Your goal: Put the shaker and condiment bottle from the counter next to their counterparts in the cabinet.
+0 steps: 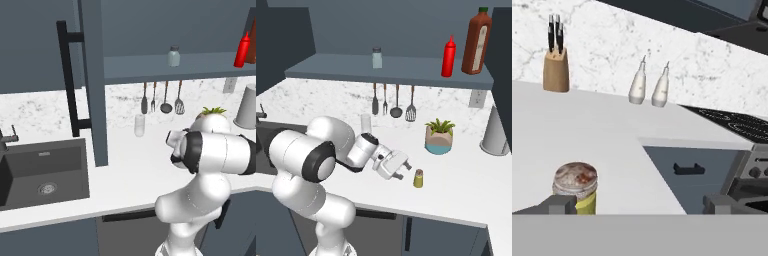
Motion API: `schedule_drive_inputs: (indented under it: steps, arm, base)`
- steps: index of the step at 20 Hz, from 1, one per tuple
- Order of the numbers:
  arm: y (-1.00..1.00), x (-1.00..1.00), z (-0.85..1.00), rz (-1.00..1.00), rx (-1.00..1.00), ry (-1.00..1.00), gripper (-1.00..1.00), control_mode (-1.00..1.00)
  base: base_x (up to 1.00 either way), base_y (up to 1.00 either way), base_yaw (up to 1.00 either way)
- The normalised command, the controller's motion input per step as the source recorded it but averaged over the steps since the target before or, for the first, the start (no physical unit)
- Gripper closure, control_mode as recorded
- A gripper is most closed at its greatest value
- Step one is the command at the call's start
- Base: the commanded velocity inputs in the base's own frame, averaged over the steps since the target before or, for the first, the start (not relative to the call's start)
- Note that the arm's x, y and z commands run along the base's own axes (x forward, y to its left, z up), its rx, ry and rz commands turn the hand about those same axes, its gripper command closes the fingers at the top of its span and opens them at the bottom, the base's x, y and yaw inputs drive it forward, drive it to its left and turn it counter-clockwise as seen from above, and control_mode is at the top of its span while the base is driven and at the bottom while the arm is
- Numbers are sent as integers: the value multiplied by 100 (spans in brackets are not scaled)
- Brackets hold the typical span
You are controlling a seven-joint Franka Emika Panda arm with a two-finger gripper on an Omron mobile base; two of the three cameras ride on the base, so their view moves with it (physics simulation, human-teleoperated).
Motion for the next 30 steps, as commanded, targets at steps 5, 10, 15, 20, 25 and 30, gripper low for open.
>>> schedule_drive_inputs:
  steps: [5,10,15,20,25,30]
  arm:
    - [-24,3,-36,0,0,-11,-100,-100]
    - [-10,0,-20,0,0,-15,-100,-100]
    - [-1,0,-25,0,0,-16,-100,-100]
    - [2,0,-41,4,0,-8,-100,-100]
    - [24,27,-44,11,0,0,-100,-100]
    - [3,36,-14,10,4,0,-100,-100]
  base:
    - [0,0,0]
    - [0,0,0]
    - [0,0,0]
    - [0,0,0]
    - [0,0,0]
    - [0,0,0]
